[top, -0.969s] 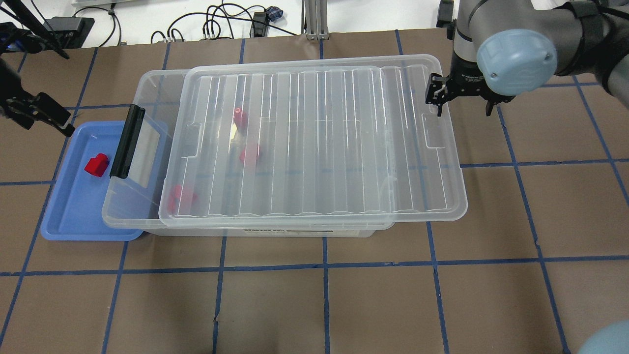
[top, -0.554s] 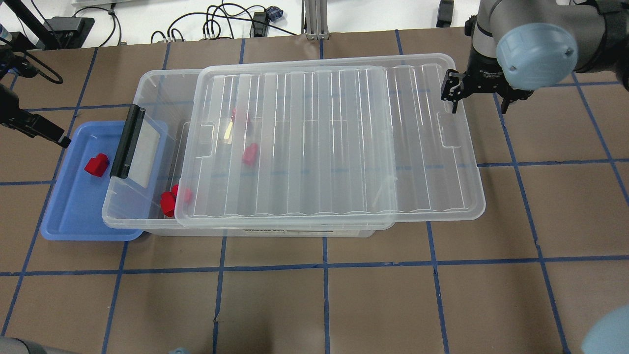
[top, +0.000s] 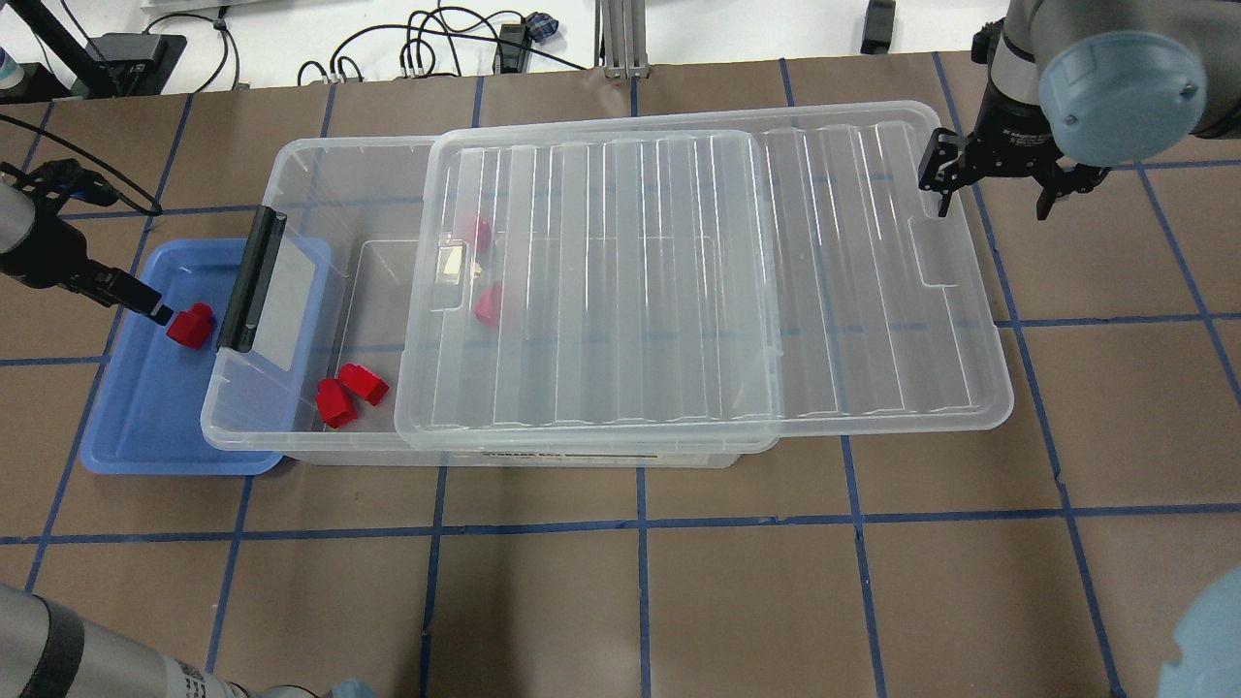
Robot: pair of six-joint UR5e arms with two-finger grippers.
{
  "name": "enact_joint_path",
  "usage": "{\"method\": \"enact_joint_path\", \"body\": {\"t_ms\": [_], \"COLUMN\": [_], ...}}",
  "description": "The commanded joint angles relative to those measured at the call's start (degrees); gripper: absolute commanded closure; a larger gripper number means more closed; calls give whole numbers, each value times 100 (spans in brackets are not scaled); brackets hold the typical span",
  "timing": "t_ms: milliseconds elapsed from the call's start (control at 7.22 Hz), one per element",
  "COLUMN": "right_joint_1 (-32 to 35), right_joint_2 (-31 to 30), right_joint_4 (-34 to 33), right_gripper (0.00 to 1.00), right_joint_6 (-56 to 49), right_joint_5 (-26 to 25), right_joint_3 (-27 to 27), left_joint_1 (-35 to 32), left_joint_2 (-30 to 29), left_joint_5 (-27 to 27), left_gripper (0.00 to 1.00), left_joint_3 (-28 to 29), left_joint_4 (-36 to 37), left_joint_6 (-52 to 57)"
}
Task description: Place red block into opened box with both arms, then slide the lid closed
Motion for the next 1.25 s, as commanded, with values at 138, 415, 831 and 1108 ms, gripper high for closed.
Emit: {"method": "enact_joint_path", "body": {"t_ms": [138, 415, 831, 1108], "right_joint_1": [-92, -66, 82, 407], "right_joint_2": [-4, -12, -389, -1037], "right_joint_4": [5, 5, 336, 863], "right_gripper": [0, 0, 0, 0], "right_joint_6": [-100, -100, -100, -48], "right_joint_5": [16, 68, 638, 1401], "right_joint_3": [-2, -29, -151, -379], "left_joint_1": [-57, -101, -145, -189], "left_joint_2": [-577, -753, -745, -623], "left_joint_5": [7, 7, 155, 287], "left_gripper": [0, 0, 81, 100], "left_joint_3": [-88, -132, -124, -80], "left_joint_4": [821, 839, 839, 726], "left_joint_6": [-387, -460, -601, -741]}}
